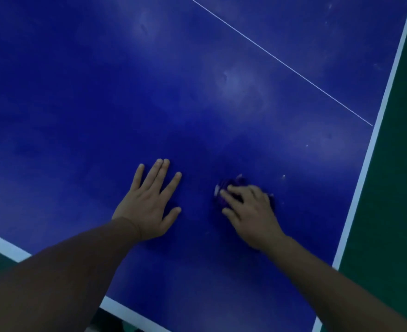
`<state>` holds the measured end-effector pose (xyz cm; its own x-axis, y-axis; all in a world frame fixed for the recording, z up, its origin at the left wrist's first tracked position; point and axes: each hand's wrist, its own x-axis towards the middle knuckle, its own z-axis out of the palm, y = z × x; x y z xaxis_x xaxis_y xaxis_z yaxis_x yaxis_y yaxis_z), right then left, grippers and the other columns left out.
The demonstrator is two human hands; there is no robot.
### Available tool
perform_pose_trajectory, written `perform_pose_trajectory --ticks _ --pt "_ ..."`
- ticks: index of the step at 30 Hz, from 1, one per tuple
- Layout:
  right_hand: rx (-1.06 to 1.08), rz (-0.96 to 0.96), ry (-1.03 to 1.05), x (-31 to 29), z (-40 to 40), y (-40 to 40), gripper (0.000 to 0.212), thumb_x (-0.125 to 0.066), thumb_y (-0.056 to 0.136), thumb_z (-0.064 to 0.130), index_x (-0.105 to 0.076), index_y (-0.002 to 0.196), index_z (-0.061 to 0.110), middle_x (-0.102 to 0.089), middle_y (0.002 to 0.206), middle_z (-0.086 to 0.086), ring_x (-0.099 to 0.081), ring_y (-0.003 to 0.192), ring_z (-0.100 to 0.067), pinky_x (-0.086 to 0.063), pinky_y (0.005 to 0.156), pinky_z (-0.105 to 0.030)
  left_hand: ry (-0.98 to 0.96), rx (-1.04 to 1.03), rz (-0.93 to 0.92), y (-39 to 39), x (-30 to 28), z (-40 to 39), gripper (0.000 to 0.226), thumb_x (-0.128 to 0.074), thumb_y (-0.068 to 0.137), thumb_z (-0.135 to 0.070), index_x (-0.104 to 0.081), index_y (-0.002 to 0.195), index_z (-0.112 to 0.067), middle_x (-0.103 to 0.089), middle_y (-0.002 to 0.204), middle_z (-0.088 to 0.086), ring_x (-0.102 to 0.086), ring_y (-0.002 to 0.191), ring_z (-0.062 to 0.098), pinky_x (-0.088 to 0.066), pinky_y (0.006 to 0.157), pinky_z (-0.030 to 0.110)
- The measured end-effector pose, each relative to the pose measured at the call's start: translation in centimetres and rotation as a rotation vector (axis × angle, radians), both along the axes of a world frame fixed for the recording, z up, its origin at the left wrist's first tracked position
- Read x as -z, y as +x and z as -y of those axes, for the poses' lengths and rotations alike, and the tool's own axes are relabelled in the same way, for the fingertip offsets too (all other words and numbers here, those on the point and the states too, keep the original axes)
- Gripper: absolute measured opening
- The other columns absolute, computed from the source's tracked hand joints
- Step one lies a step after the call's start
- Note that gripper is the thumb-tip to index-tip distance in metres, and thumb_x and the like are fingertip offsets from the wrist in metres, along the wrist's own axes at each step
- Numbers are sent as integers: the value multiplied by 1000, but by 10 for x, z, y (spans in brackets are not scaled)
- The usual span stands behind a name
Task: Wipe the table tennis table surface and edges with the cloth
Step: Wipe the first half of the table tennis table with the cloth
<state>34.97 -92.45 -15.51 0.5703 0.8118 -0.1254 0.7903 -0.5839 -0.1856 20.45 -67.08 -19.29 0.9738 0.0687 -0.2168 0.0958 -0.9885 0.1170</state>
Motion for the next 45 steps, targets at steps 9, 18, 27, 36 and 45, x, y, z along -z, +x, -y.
perform_pose_trajectory --ticks 9,18,27,36,45 --pt "-5 -29 118 9 -31 -85 48 -42 100 49 -58 138 24 -54 135 2 -45 120 -28 -47 89 -49 -63 -26 -18 3 -6 -3 85 -14 91 -71 2 161 -26 16 167 10 20 153 24 8 123 53" --pt "252 -20 22 4 -28 -55 46 -48 102 45 -58 141 23 -53 139 0 -42 126 -29 -42 96 -50 -47 -57 37 -56 -10 6 73 -24 98 -64 -16 161 -28 1 169 12 7 155 31 0 122 62" --pt "-86 36 -4 4 17 -140 48 -44 97 49 -64 133 24 -60 131 -3 -54 114 -37 -51 85 -53 -56 -71 44 -95 5 20 69 -23 100 -60 -13 161 -29 -4 169 12 5 156 31 -5 120 65" --pt "410 9 102 12 -46 -197 47 -46 97 51 -58 139 34 -56 135 1 -46 119 -32 -41 89 -45 -95 -55 22 -94 3 16 66 -11 99 -57 -3 161 -33 10 168 11 20 153 29 8 120 62" --pt "577 -21 3 -3 7 -188 43 -50 99 49 -57 140 36 -49 143 0 -42 125 -32 -40 98 -49 -74 -17 15 -94 2 14 77 -9 92 -69 1 160 -34 16 167 13 24 151 33 11 118 64"
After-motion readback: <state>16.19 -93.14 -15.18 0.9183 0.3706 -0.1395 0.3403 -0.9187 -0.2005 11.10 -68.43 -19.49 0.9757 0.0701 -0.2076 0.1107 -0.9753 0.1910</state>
